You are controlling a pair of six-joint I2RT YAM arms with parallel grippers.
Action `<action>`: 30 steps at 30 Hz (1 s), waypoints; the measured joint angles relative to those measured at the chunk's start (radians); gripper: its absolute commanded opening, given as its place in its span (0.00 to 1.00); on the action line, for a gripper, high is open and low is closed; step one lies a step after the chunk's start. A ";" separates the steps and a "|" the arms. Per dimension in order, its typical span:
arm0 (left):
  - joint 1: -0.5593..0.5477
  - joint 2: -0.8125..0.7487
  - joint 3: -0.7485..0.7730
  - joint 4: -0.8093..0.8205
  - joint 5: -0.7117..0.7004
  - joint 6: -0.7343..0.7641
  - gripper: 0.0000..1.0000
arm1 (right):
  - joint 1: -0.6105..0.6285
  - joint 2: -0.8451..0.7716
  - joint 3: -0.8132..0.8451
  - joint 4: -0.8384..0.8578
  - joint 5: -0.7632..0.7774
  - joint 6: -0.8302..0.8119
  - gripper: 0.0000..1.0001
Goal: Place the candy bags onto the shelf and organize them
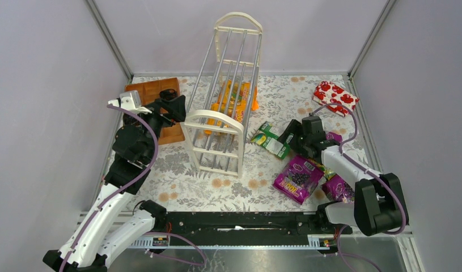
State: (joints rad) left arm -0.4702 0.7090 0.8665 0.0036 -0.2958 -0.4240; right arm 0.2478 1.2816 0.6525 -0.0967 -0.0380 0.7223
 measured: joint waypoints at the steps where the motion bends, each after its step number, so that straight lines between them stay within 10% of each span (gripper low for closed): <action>1: 0.000 0.000 0.000 0.001 0.000 0.000 0.99 | -0.001 0.006 0.002 0.003 -0.001 -0.002 0.96; 17: -0.004 0.000 0.000 0.006 0.003 0.000 0.99 | -0.054 0.204 0.079 0.046 -0.132 0.040 0.96; 30: -0.008 0.000 0.000 0.007 0.003 0.000 0.99 | -0.135 0.398 0.050 0.443 -0.401 0.066 0.92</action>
State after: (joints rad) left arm -0.4782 0.7090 0.8665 0.0105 -0.2928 -0.4236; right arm 0.1131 1.6798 0.7021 0.3462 -0.4393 0.7883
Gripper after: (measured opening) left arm 0.987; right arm 0.902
